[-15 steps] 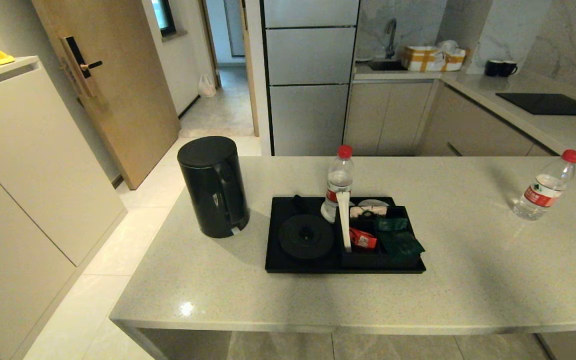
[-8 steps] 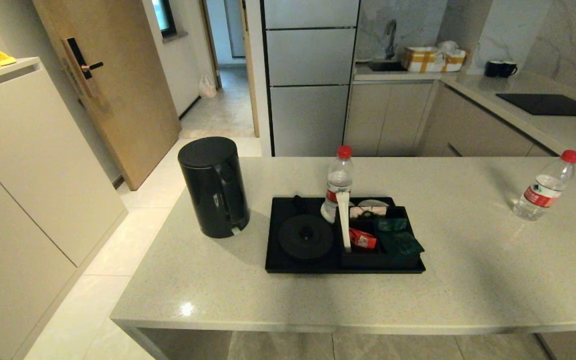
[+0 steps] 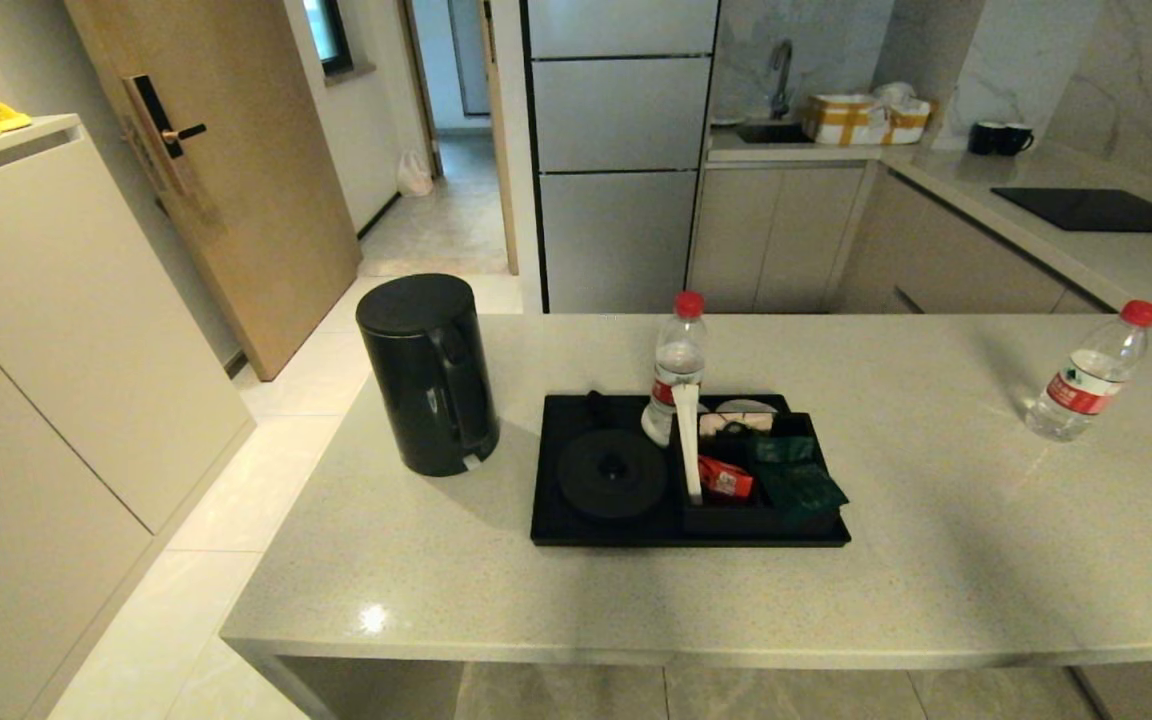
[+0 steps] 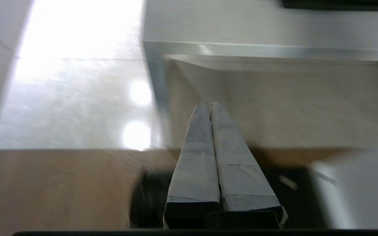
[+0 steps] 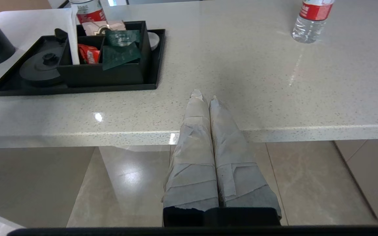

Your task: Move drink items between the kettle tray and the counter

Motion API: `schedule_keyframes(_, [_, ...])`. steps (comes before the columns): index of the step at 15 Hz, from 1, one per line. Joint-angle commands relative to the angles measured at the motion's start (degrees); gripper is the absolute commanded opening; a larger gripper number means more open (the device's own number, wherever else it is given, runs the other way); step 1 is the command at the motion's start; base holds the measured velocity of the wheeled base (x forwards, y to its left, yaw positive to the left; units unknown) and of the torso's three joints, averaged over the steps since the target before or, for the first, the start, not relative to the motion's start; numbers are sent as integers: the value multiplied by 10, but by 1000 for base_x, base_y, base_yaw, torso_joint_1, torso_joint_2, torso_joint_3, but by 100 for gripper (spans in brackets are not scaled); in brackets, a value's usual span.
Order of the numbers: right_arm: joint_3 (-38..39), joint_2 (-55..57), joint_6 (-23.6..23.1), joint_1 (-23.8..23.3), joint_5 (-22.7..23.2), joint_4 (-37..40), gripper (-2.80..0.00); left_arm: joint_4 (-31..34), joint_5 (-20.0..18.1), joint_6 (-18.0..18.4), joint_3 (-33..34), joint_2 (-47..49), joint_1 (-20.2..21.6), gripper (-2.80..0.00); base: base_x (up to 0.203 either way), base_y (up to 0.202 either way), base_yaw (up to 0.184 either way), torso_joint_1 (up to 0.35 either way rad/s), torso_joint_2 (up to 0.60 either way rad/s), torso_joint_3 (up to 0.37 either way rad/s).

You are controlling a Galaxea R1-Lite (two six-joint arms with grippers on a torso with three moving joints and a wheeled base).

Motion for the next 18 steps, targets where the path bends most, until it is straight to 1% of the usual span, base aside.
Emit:
schedule_keyframes(1, [0,0,0,0,0,-1,-280,-222,17,19,178,-47,1,-280,0,0,0,0,0,0])
schedule_keyframes(2, [0,0,0,0,0,-1,-280,-341,25,32,241,-53,1,-280,0,0,0,0,0,0])
schedule_keyframes(3, [0,0,0,0,0,0,-280,-428,29,49,301,-57,1,-280,0,0,0,0,0,0])
schedule_keyframes(4, [0,0,0,0,0,0,-280,-485,31,63,357,-60,2,-280,0,0,0,0,0,0])
schedule_keyframes(5, [0,0,0,0,0,-1,-280,-502,34,64,389,-62,2,-280,0,0,0,0,0,0])
schedule_keyframes(6, [0,0,0,0,0,-1,-280,-512,37,63,399,-65,2,-280,0,0,0,0,0,0])
schedule_keyframes(7, [0,0,0,0,0,0,-280,-524,40,46,397,-66,2,-280,0,0,0,0,0,0])
schedule_keyframes(8, [0,0,0,0,0,0,-280,-530,43,36,397,-66,2,-280,0,0,0,0,0,0])
schedule_keyframes(12, [0,0,0,0,0,0,-280,-531,43,36,397,-66,2,-280,0,0,0,0,0,0])
schedule_keyframes(14, [0,0,-15,0,3,3,-280,-532,43,36,397,-66,2,-280,0,0,0,0,0,0])
schedule_keyframes(18, [-1,0,-20,0,2,5,-280,-532,43,36,397,-66,2,-280,0,0,0,0,0,0])
